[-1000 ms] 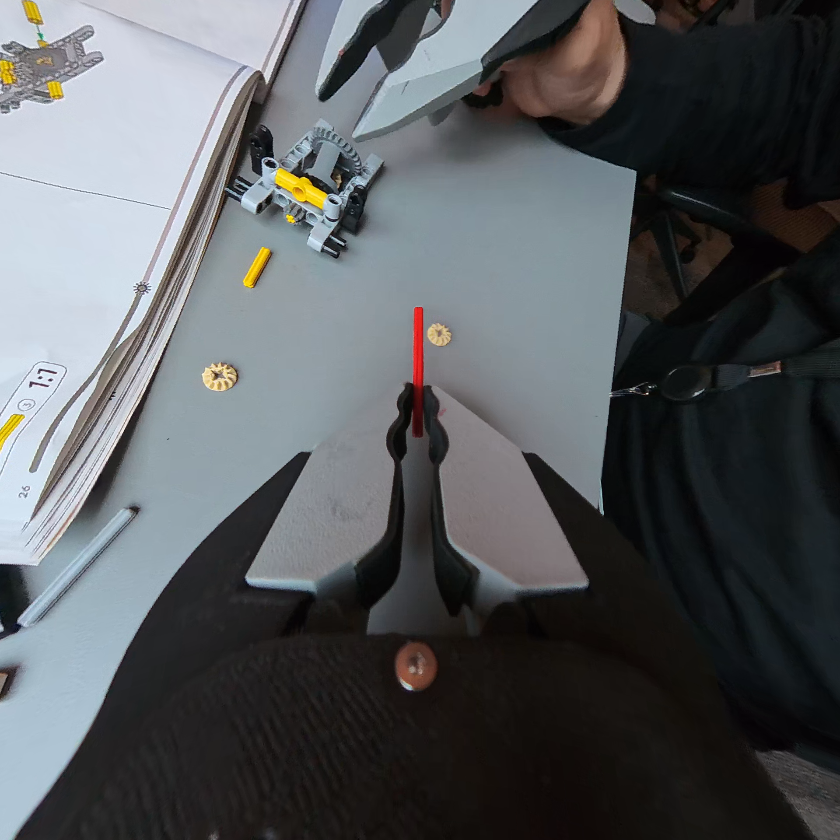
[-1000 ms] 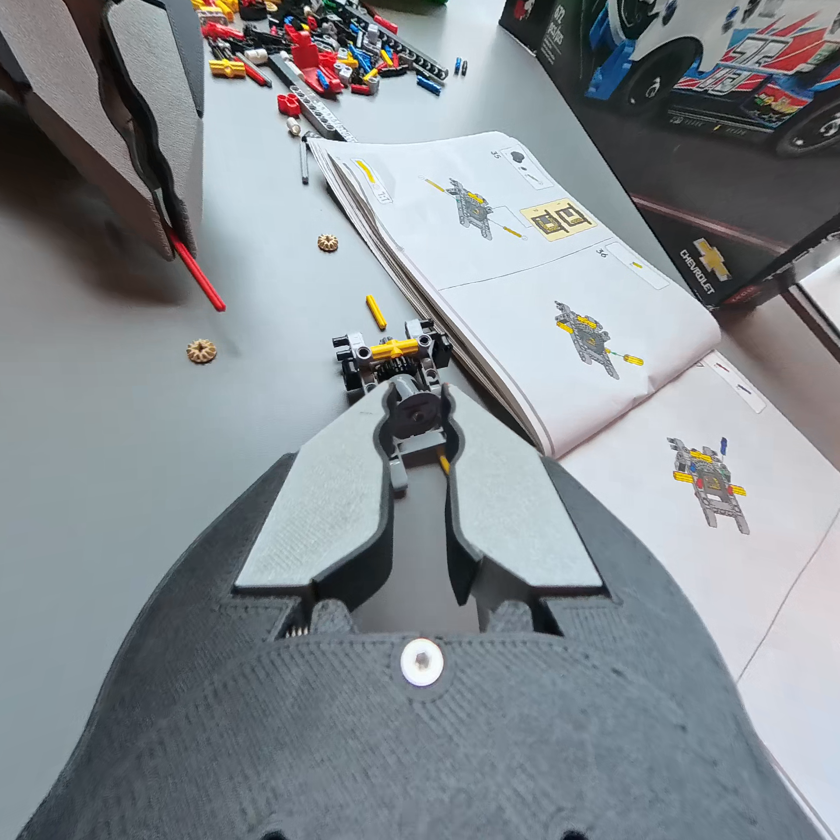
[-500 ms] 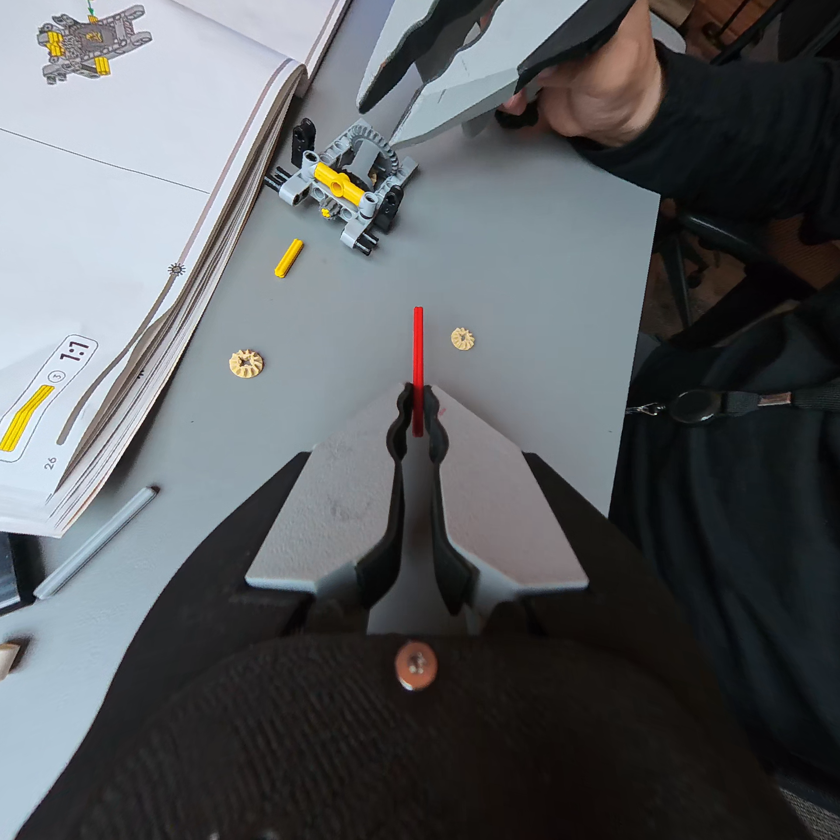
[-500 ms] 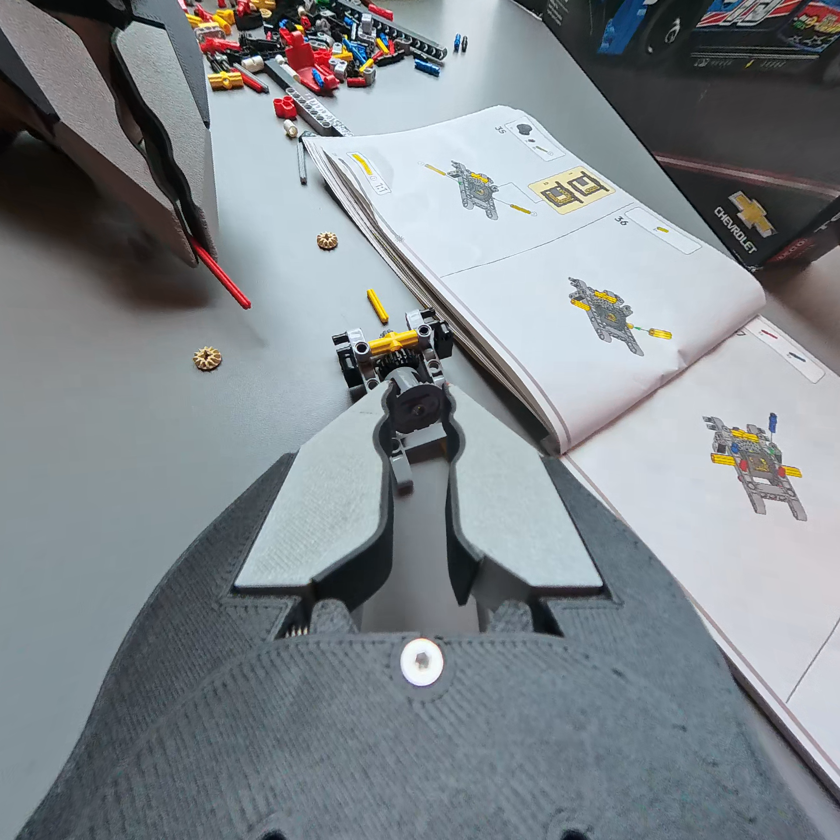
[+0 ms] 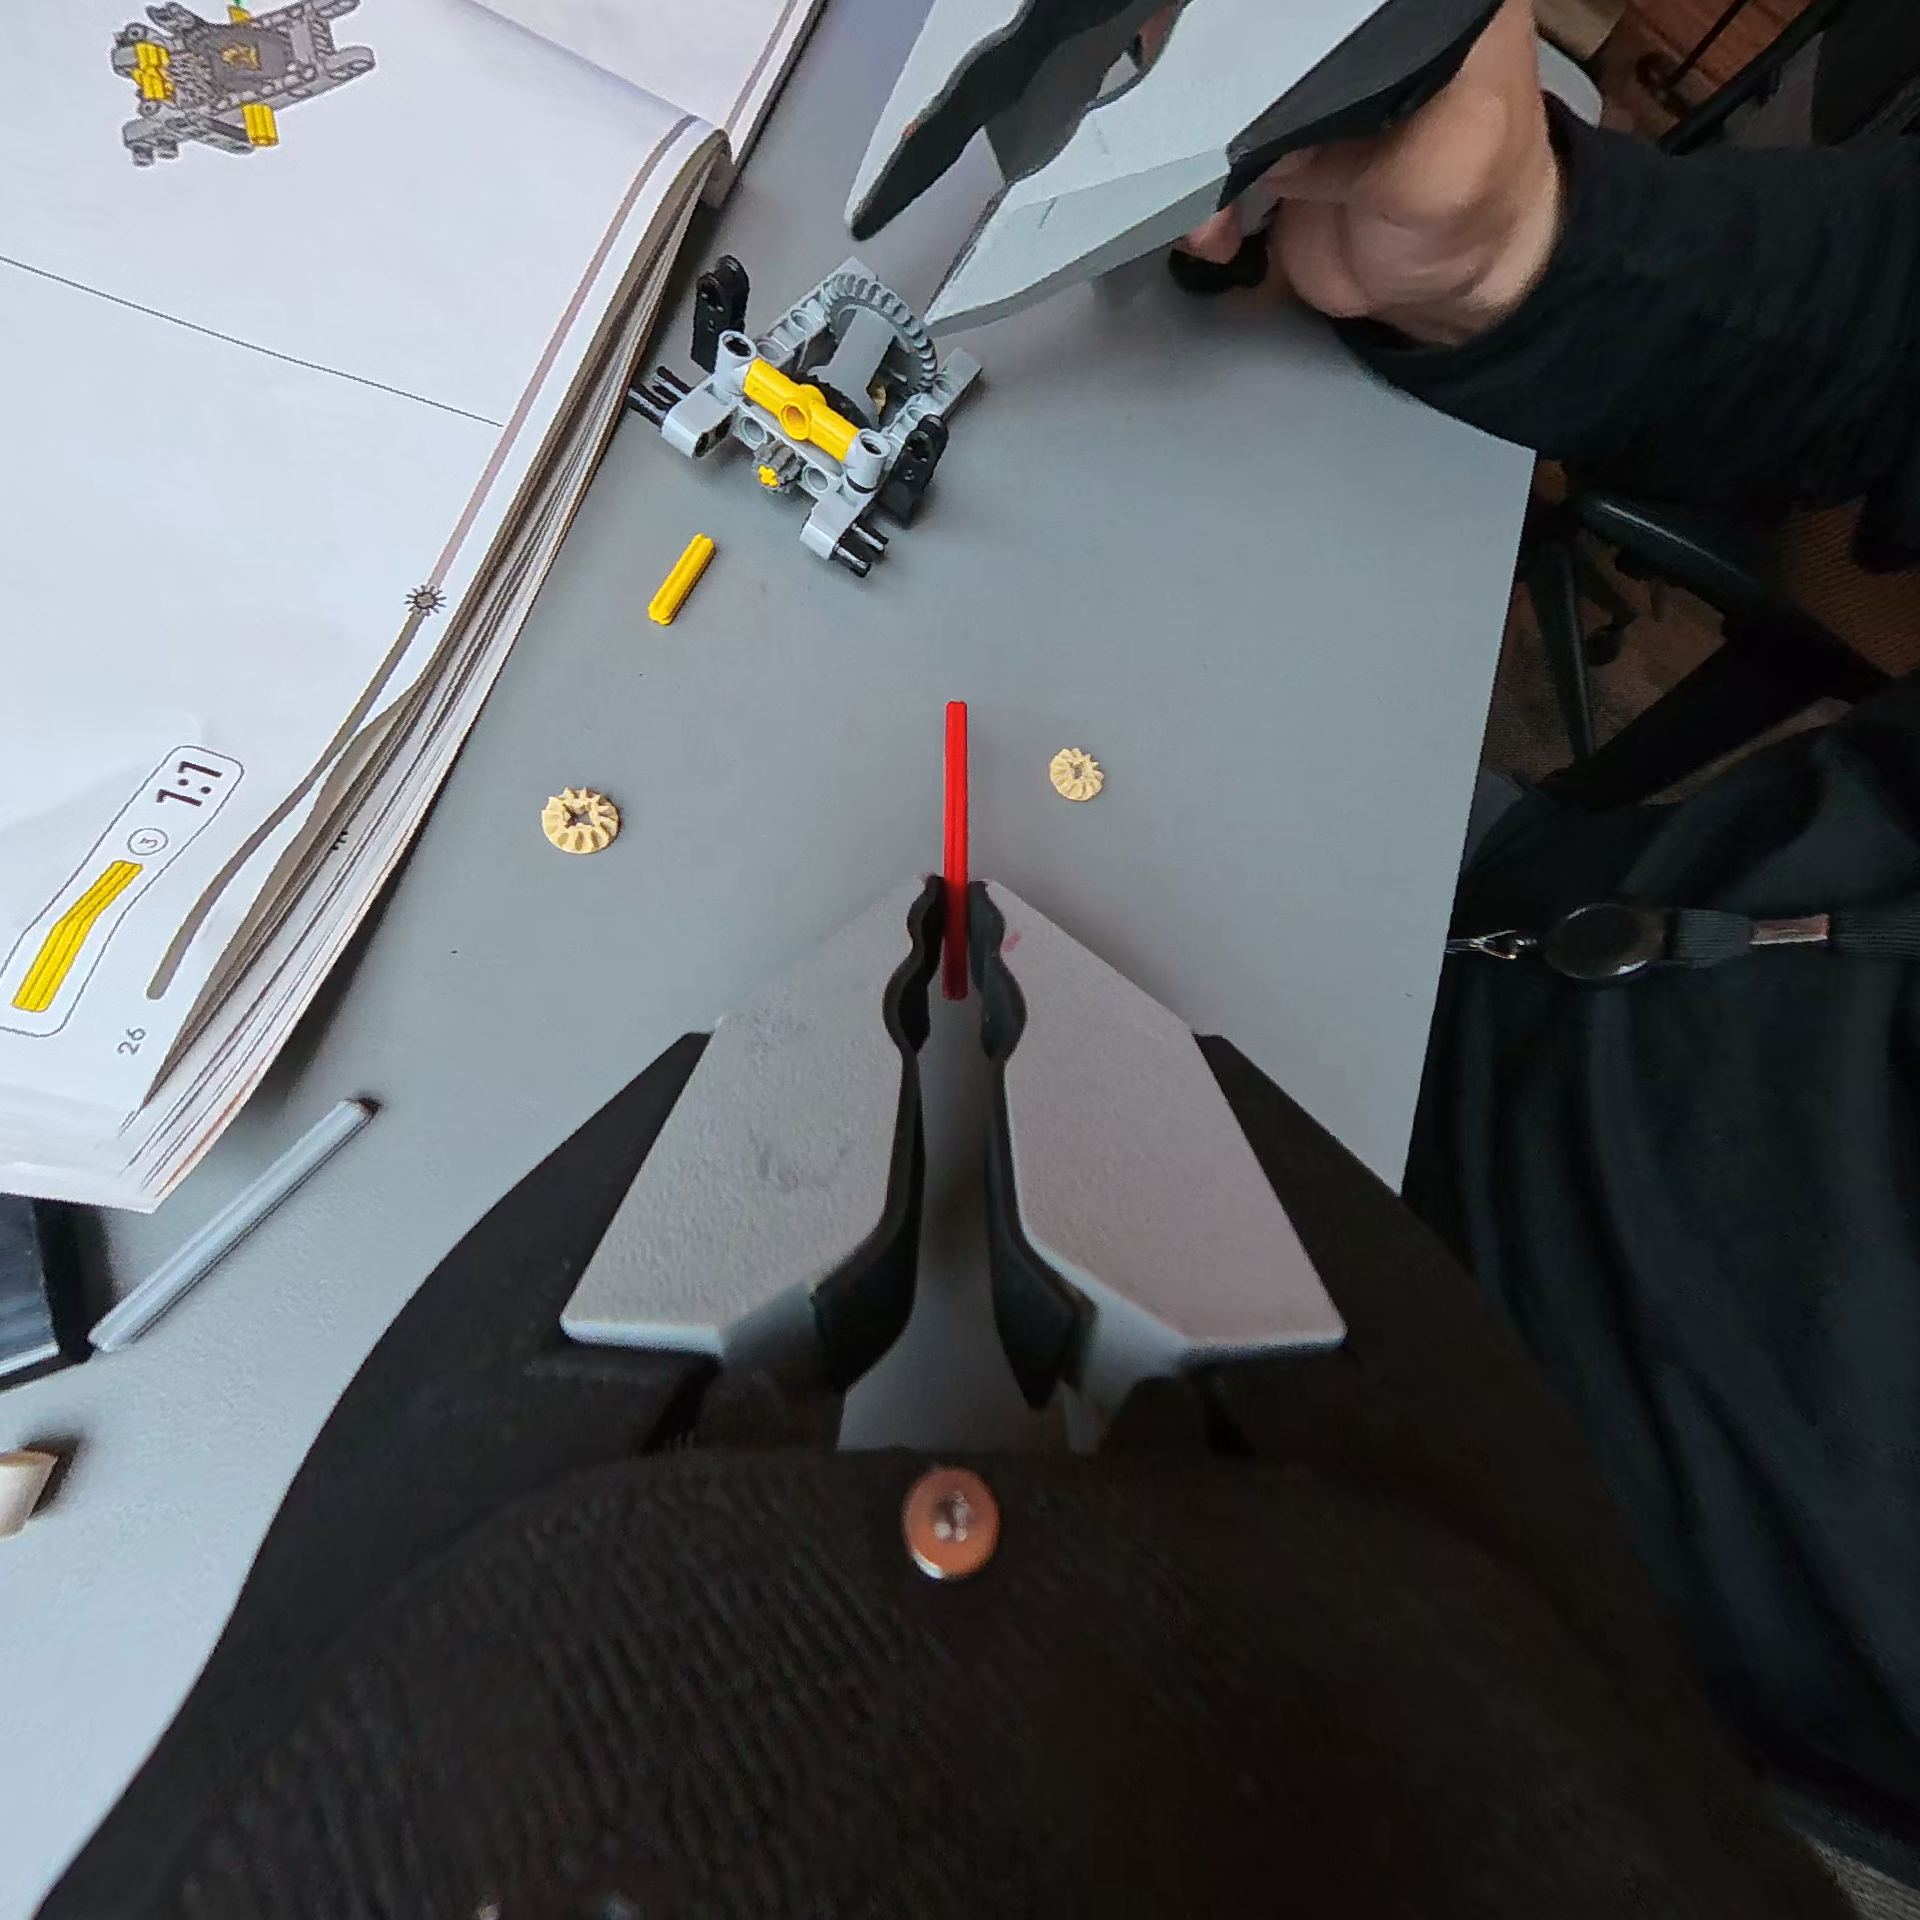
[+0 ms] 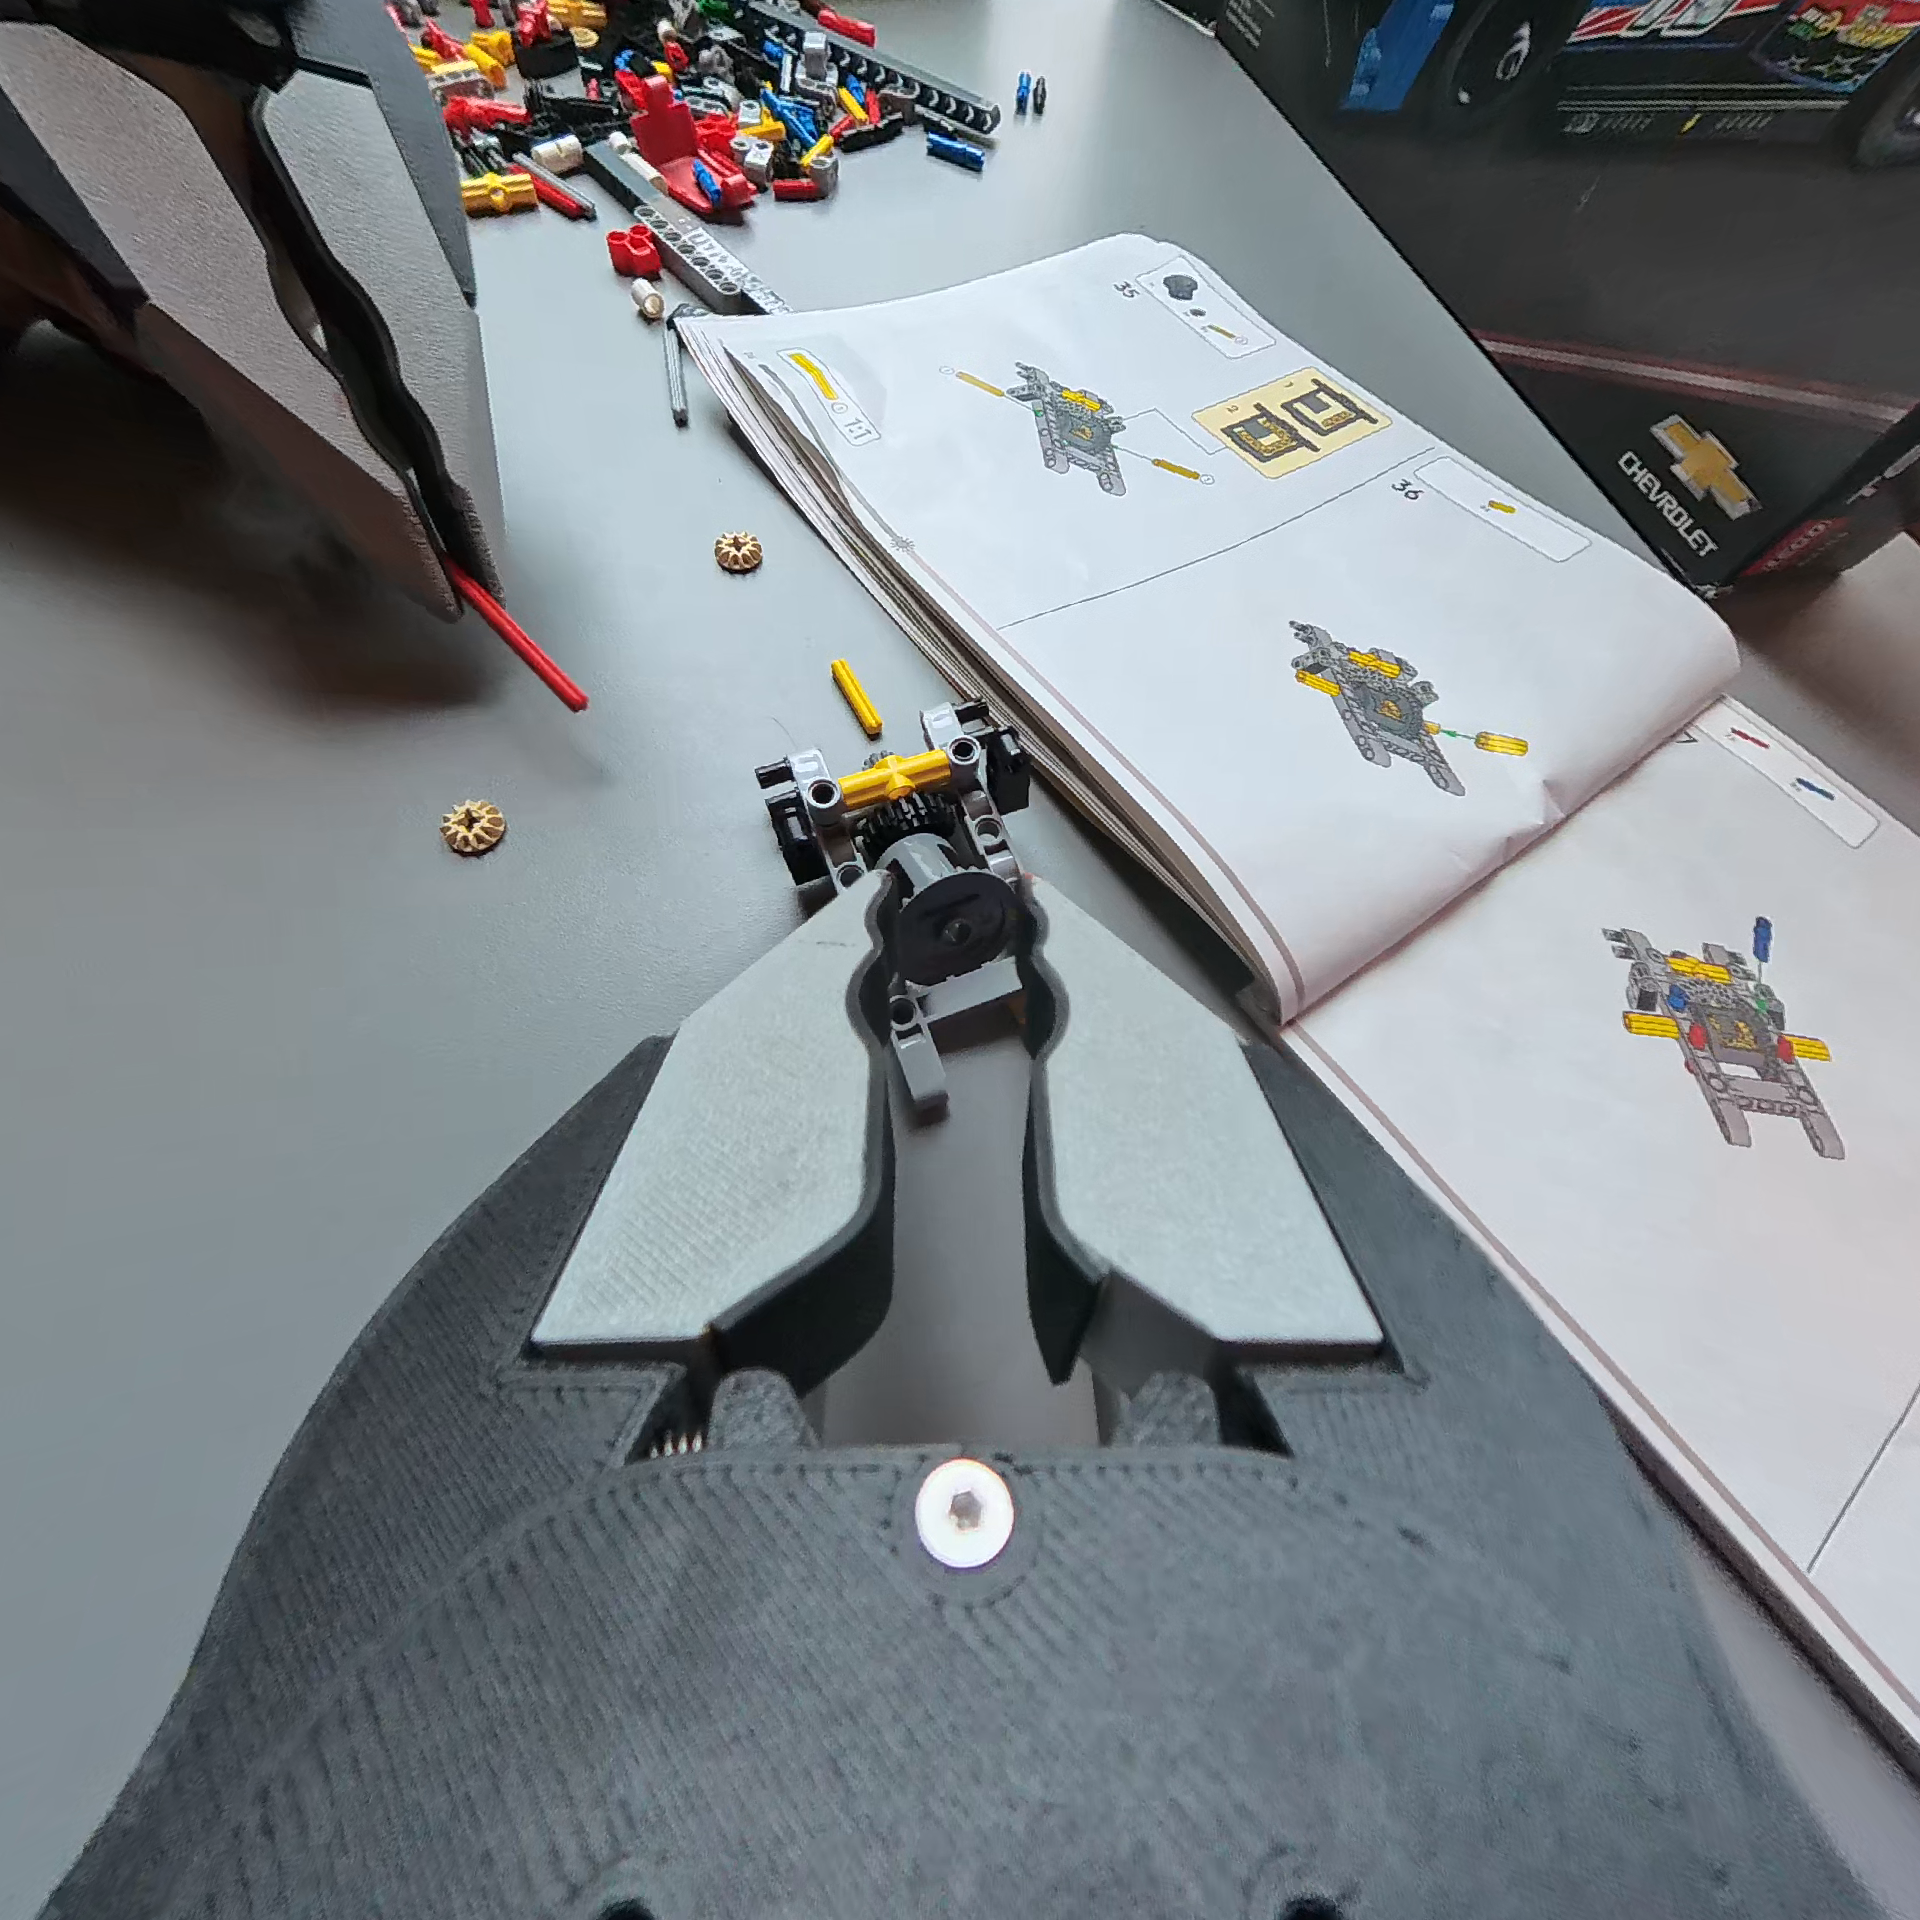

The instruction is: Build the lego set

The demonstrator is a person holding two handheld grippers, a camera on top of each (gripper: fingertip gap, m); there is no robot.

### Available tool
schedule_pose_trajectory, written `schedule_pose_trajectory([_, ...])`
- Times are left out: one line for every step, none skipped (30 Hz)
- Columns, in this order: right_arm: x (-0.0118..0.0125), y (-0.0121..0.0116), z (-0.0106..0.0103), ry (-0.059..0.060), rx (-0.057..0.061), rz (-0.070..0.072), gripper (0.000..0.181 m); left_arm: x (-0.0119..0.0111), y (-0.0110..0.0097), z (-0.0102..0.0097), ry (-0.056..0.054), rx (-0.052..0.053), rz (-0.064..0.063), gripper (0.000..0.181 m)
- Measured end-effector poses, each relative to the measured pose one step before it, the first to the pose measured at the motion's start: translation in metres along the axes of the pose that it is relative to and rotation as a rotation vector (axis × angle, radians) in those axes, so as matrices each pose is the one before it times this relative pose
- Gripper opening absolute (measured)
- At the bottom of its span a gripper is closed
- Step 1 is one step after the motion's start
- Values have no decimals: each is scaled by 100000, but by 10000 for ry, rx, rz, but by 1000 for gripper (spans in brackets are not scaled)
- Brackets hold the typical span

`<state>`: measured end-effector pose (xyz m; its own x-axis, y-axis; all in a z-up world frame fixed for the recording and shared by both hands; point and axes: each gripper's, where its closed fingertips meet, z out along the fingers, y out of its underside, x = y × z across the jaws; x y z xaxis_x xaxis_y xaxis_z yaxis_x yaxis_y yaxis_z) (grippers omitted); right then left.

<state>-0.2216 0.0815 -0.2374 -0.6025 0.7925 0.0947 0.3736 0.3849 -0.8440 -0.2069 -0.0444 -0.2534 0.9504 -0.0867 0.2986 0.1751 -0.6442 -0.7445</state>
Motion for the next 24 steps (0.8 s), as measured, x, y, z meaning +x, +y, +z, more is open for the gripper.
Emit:
schedule_pose_trajectory([23,-6,-83,96,13,37,19,-108,-30,-14,-59,23,-43,1])
schedule_pose_trajectory([71,1,-67,131,6,25,19,-80,-22,-18,-36,17,-37,1])
schedule_pose_trajectory([58,6,-24,130,-19,4,19,-83,-24,-13,-38,14,-37,1])
schedule_pose_trajectory([38,26,12,113,-40,-6,19,-108,-12,-18,-59,20,-46,1])
schedule_pose_trajectory([-46,43,39,70,-42,-12,19,-113,-38,-27,-58,26,-43,1])
schedule_pose_trajectory([-82,61,68,52,-57,-1,19,-73,-35,-26,-37,31,-31,1])
schedule_pose_trajectory([-107,96,68,37,-70,1,19,-20,-48,-38,-9,37,-14,1])
schedule_pose_trajectory([-135,81,74,26,-63,-12,19,-23,-47,-39,-14,42,-6,1])
schedule_pose_trajectory([-110,51,43,38,-37,-29,19,-6,-38,-41,-6,37,-1,1])
schedule_pose_trajectory([-51,41,11,68,-28,-30,19,1,-25,-29,1,24,-2,1])
schedule_pose_trajectory([-13,39,-7,75,-22,-22,19,-5,-4,-15,-1,15,-6,1])
schedule_pose_trajectory([8,31,-7,53,-17,-11,18,-6,-14,-15,-3,12,-6,1])
schedule_pose_trajectory([37,52,4,42,-23,11,18,-3,-15,-15,0,13,-5,1])
schedule_pose_trajectory([64,68,22,40,-31,34,18,-2,-9,-3,2,9,-7,1])
schedule_pose_trajectory([55,18,7,23,-16,34,18,-9,-7,-8,3,6,-9,1])
schedule_pose_trajectory([49,-13,8,19,3,28,18,-19,-8,-7,-5,7,-8,1])
schedule_pose_trajectory([7,-13,6,1,1,22,18,-28,-10,-17,-21,9,-9,1])
schedule_pose_trajectory([-28,18,10,-5,-16,12,18,-33,-2,-7,-21,5,-7,1])
schedule_pose_trajectory([-21,39,16,15,-22,6,18,-36,7,3,-22,-1,-10,1])
schedule_pose_trajectory([-26,9,12,27,-17,-1,18,-52,-4,0,-31,-5,-15,1])
schedule_pose_trajectory([-37,-4,-8,24,-5,-14,18,-34,18,12,-19,-8,-12,1])
schedule_pose_trajectory([-74,-28,-2,2,0,-26,18,-16,6,13,-8,-10,-11,1])
schedule_pose_trajectory([-43,1,13,20,-15,-24,18,-22,17,14,-5,-14,-16,1])
schedule_pose_trajectory([7,33,15,38,-35,-34,18,-25,17,14,-7,-14,-15,1])
